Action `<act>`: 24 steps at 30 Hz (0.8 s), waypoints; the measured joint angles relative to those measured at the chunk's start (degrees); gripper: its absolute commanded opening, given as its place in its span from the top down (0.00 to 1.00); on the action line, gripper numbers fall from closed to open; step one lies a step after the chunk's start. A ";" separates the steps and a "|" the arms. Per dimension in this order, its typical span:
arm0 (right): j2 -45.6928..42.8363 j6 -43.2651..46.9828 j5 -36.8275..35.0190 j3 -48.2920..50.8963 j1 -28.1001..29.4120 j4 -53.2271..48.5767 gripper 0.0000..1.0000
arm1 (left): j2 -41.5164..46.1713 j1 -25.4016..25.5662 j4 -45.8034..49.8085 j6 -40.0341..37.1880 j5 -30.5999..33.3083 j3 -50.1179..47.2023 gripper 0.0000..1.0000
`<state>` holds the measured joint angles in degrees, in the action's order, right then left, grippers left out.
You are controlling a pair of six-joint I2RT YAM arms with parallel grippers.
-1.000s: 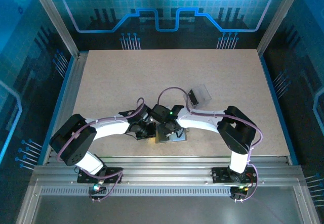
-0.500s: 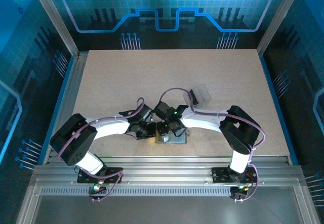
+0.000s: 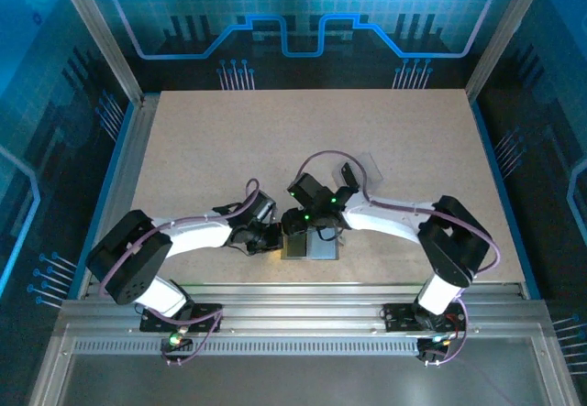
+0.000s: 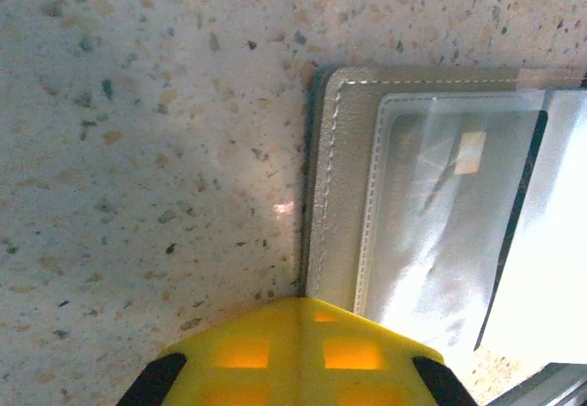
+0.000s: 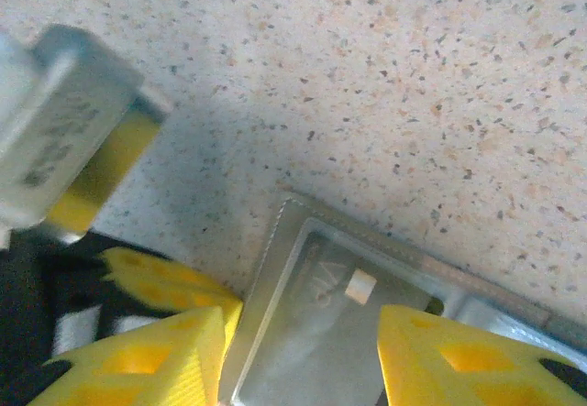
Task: Put the credit cards into the card holder
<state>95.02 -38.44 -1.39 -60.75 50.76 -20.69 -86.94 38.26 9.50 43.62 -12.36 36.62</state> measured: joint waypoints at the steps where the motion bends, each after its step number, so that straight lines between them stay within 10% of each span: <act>1: -1.22 0.72 -0.17 -0.48 0.17 -1.11 0.51 | 0.00 0.00 -0.02 0.00 0.02 -0.02 0.94; 24: -16.59 -6.43 -1.14 19.50 -0.22 -4.07 0.40 | -0.24 0.00 -0.28 -0.02 0.00 -0.02 0.93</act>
<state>78.43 -44.86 -2.52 -41.25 50.54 -24.75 -87.18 38.26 9.21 43.59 -12.36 36.60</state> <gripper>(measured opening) 0.605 0.068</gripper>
